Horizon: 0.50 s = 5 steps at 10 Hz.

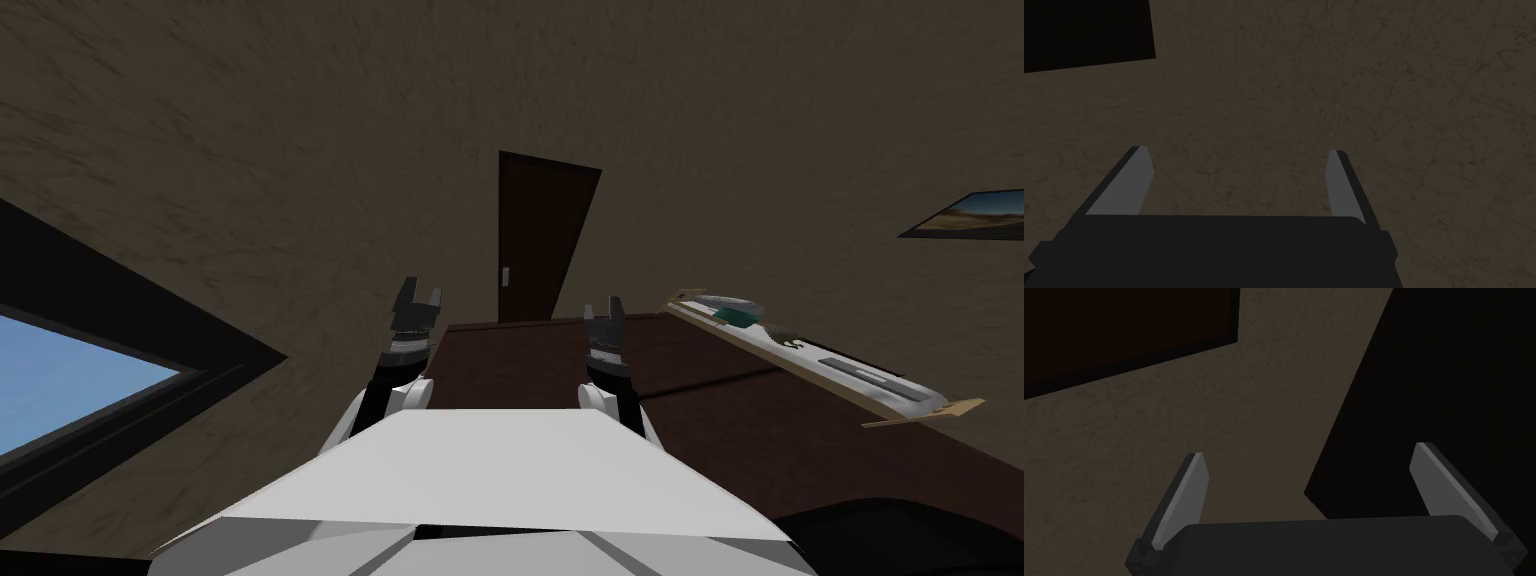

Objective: Pull the door open

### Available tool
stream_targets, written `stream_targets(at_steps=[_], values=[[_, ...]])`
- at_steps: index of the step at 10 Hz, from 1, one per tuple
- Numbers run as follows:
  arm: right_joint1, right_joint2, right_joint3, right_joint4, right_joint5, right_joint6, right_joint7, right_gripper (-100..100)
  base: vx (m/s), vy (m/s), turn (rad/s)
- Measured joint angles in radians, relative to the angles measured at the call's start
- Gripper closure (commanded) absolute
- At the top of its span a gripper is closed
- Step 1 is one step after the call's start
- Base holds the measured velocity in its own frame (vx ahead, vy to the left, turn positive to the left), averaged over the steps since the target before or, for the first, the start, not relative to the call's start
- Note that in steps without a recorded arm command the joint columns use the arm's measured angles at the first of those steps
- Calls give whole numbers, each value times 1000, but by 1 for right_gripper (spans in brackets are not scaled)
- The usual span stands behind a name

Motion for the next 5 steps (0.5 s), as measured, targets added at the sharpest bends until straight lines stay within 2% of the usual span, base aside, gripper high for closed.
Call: stream_targets(at_steps=[5], values=[[-47, -26, -3, 86, 83, 4, 57, -100, 169, 63, -37]])
